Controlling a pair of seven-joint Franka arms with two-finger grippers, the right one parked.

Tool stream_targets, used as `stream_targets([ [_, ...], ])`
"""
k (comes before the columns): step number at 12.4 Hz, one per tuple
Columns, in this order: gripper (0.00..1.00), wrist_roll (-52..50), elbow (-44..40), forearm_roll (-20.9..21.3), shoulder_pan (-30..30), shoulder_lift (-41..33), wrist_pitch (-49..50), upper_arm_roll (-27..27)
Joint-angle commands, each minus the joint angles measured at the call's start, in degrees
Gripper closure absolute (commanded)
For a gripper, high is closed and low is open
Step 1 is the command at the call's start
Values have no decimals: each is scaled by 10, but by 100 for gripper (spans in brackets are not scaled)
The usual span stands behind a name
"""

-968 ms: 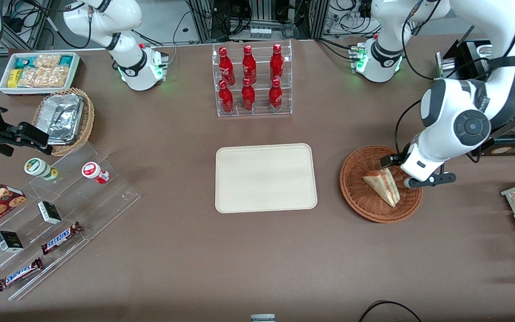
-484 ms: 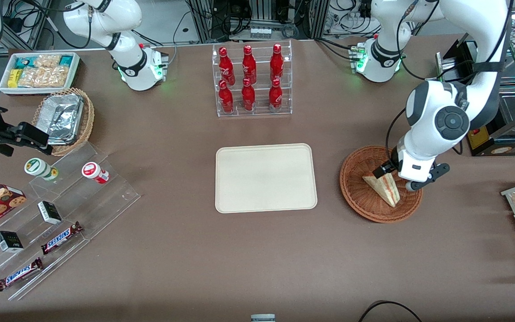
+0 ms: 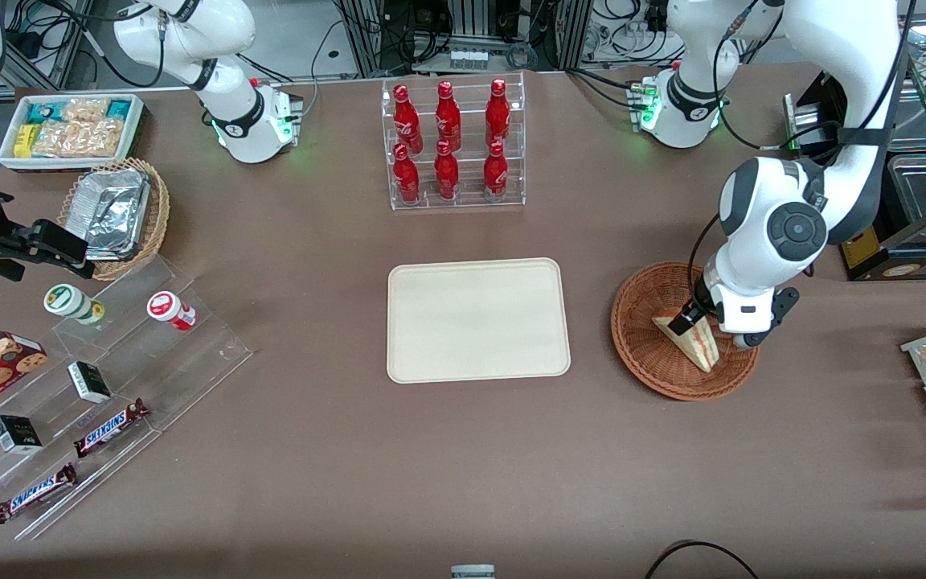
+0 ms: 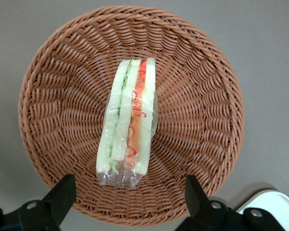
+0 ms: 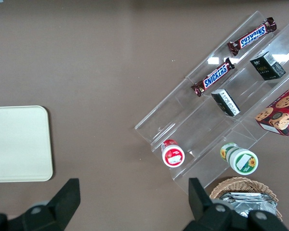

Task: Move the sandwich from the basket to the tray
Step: 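Lower the open left gripper around the sandwich and close it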

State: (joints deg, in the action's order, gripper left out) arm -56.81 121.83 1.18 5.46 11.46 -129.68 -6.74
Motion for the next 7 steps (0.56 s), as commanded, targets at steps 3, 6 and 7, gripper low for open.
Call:
stream_targets([
  [3, 0, -16, 2, 38, 0, 30, -28, 2],
  [6, 0, -17, 0, 39, -2, 47, -29, 3],
  [7, 0, -17, 0, 39, -4, 52, -36, 4],
])
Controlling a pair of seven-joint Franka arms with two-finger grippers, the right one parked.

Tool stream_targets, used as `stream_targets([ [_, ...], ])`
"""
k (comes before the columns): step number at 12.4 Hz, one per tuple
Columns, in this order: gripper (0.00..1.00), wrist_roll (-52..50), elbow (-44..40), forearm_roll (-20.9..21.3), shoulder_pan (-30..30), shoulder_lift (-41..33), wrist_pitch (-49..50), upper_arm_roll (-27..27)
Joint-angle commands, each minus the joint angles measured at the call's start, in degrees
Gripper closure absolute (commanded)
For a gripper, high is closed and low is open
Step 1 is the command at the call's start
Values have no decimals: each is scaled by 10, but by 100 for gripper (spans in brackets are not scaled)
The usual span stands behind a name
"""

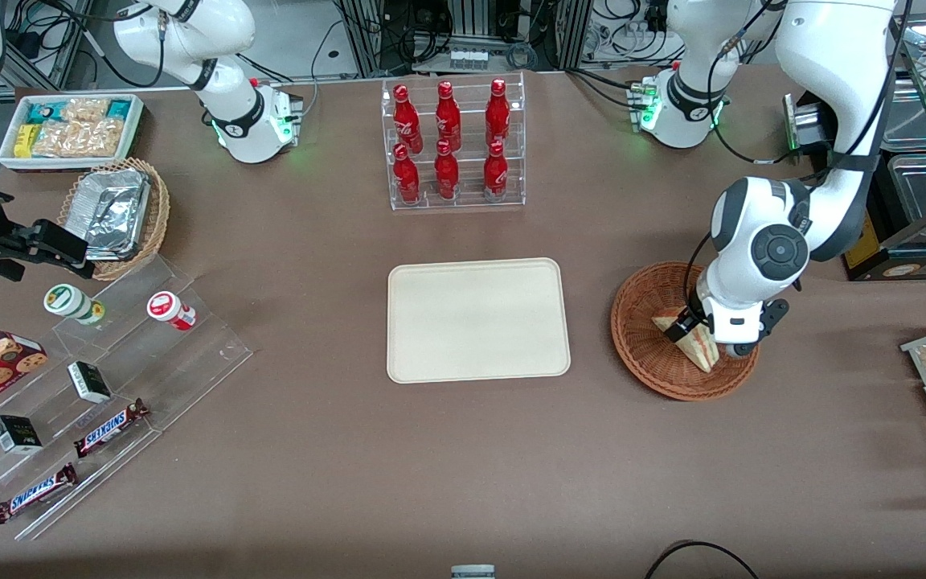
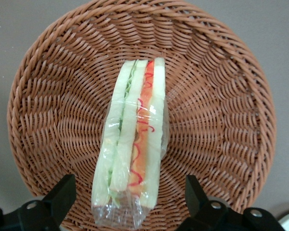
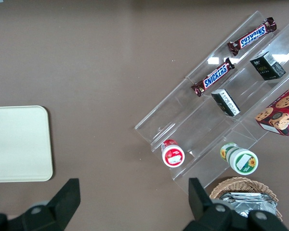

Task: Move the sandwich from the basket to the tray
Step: 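Lower the open left gripper around the sandwich and close it, then lift the sandwich with the left gripper and carry it over the cream tray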

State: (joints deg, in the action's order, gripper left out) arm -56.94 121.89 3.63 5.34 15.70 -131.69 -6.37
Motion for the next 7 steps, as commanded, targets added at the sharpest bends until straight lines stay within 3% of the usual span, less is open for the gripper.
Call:
stream_targets([
  [1, 0, -17, 0, 15, -3, 13, -27, 0],
  [2, 4, -19, -1, 14, -3, 22, -31, 0],
  [3, 15, -21, -1, 12, -3, 26, -33, 0],
  [5, 68, -34, -2, 4, -3, 32, -34, 0],
  [6, 86, -40, -2, 3, -3, 38, -35, 0],
  [7, 89, -37, -5, 4, -3, 39, -32, 0],
])
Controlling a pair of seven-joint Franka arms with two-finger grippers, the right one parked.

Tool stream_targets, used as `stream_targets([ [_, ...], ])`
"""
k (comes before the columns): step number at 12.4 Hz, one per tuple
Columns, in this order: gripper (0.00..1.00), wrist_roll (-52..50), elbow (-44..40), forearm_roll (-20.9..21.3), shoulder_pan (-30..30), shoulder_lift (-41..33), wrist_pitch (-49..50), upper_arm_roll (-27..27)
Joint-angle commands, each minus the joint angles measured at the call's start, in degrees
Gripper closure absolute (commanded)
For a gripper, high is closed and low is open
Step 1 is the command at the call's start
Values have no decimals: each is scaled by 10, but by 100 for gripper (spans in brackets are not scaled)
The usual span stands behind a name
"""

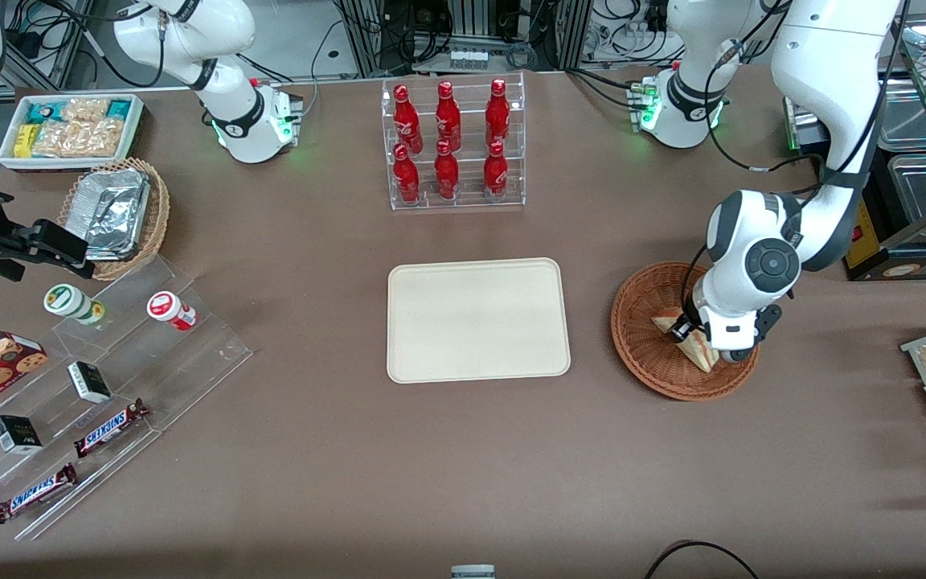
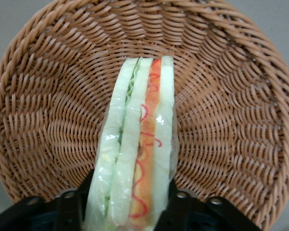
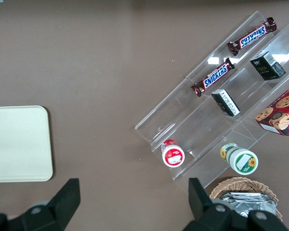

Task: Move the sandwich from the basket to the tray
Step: 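Lift the sandwich with the left gripper and carry it over the cream tray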

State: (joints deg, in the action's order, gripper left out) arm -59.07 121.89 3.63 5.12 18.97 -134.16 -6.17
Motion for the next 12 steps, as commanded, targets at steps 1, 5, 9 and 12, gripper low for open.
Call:
stream_targets([
  [1, 91, -10, -9, 5, -2, 3, -3, -2],
  [5, 92, 11, -120, 6, -2, -11, 186, -2],
  [9, 92, 91, -231, 4, 23, 9, 341, -15],
  [12, 96, 101, -291, 8, 75, 59, 342, -24],
])
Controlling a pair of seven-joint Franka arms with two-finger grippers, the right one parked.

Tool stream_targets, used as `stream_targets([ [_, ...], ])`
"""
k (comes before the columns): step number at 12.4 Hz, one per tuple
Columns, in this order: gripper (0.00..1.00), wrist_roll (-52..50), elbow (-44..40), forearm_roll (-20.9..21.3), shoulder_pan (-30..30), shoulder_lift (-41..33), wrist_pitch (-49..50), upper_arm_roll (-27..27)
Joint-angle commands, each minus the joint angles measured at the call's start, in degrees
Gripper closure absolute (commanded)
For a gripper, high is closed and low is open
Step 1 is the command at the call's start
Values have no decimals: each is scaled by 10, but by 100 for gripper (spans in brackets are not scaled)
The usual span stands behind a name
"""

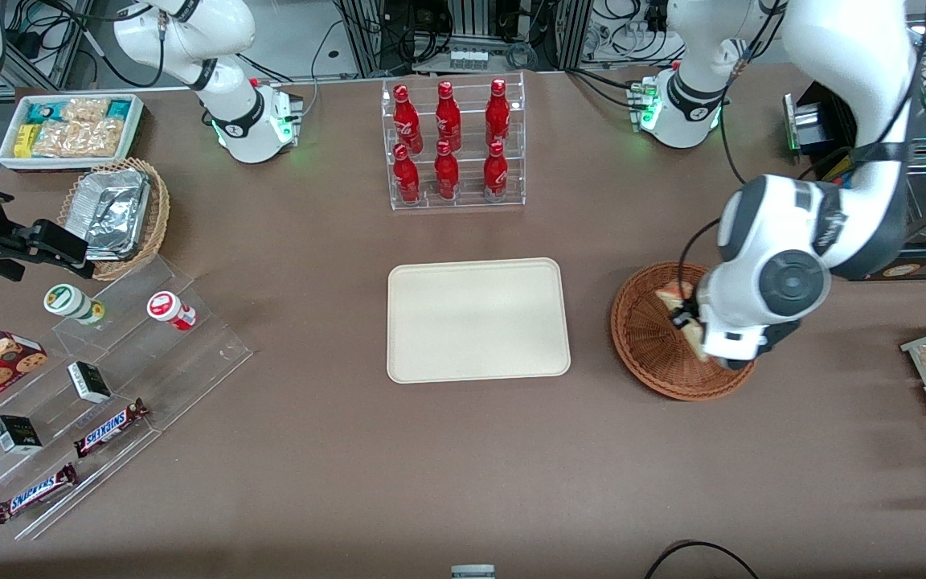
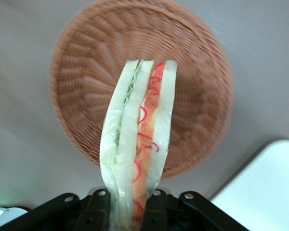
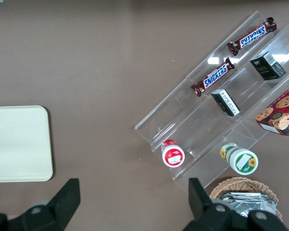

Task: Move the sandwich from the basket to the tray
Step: 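Lift the sandwich with the left gripper and carry it over the cream tray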

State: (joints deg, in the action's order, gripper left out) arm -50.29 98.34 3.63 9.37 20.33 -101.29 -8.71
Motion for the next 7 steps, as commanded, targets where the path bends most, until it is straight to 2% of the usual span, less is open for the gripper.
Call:
stream_targets([
  [1, 96, 45, -74, 3, 45, 56, 14, 0],
  [3, 96, 97, -88, -19, 53, 78, 10, -29],
  [4, 96, 88, -107, -31, 60, 93, 9, -41],
  [7, 96, 21, -159, -28, 122, 141, 3, -42],
])
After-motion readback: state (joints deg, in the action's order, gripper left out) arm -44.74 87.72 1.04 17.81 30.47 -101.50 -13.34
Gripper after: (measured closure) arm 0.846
